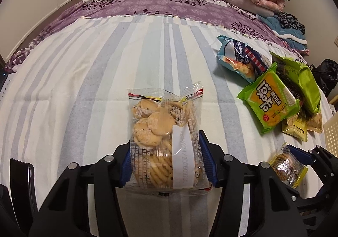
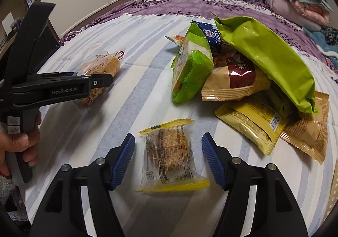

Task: Organize snacks
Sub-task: 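Grasp the clear-wrapped granola bar with the right gripper while the left holds the cookie bag, then carry both packets to the cream basket and release them inside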

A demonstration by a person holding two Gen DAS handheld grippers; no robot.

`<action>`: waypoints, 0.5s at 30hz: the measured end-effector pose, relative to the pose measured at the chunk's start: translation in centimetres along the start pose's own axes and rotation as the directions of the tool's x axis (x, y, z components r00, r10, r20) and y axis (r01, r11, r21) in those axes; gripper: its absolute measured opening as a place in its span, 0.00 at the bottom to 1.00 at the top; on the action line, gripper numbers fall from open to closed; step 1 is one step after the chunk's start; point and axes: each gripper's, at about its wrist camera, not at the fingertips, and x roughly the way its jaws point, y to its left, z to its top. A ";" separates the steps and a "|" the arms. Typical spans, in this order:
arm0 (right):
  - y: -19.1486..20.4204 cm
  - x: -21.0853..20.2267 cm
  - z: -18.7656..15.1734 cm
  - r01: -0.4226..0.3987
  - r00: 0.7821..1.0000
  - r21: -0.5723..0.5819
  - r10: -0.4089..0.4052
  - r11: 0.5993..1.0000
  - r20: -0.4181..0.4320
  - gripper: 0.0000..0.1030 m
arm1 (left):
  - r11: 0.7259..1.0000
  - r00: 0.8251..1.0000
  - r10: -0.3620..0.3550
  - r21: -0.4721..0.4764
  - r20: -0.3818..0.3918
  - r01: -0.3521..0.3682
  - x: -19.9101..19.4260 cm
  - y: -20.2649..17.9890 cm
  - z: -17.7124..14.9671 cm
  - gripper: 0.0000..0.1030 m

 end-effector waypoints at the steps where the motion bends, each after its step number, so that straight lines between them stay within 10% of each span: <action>1: 0.2 0.0 0.0 0.024 1.000 -0.010 -0.024 1.000 0.000 0.61 | 1.000 1.000 0.001 0.001 0.007 -0.001 -0.3 0.0 0.0 0.54; 4: 0.5 -0.1 -0.2 0.050 0.999 -0.026 -0.050 0.998 -0.001 0.43 | 1.000 1.000 -0.008 -0.001 0.030 0.008 -1.4 -0.1 0.2 0.54; 15: -1.8 -5.0 -1.1 0.032 0.996 0.083 -0.039 0.996 0.079 0.39 | 0.996 0.992 -0.081 0.052 0.102 0.076 -5.7 -3.4 1.0 0.54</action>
